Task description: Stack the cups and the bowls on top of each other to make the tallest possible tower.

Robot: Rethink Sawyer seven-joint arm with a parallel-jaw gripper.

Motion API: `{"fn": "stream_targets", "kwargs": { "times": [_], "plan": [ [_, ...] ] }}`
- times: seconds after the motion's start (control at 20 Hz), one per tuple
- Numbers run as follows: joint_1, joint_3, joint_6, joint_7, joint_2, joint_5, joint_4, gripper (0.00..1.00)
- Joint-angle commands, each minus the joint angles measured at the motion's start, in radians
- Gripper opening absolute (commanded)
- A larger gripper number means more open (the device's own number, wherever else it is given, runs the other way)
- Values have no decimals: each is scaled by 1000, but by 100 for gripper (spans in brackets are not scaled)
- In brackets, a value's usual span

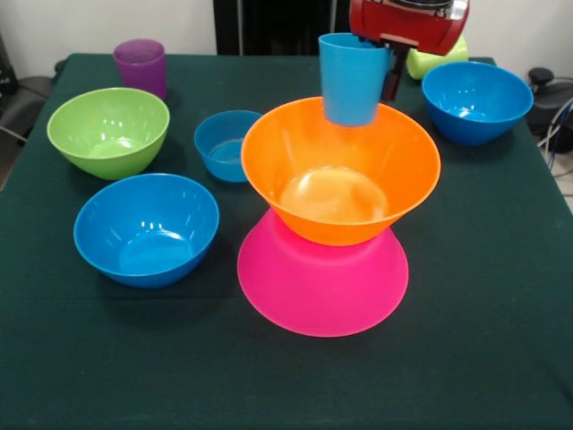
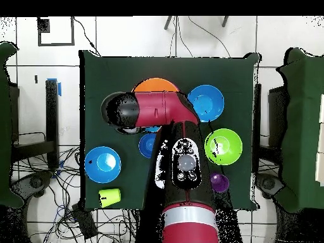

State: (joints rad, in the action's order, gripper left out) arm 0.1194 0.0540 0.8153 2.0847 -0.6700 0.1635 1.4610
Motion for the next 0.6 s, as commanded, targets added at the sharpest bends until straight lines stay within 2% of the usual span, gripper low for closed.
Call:
{"fn": "stream_targets", "kwargs": {
  "times": [0.05,0.6],
  "plan": [
    [-7,33,-75,128,25,-28,-5,0],
    [-2,34,-123,105,48,-26,-13,0]
  ]
}}
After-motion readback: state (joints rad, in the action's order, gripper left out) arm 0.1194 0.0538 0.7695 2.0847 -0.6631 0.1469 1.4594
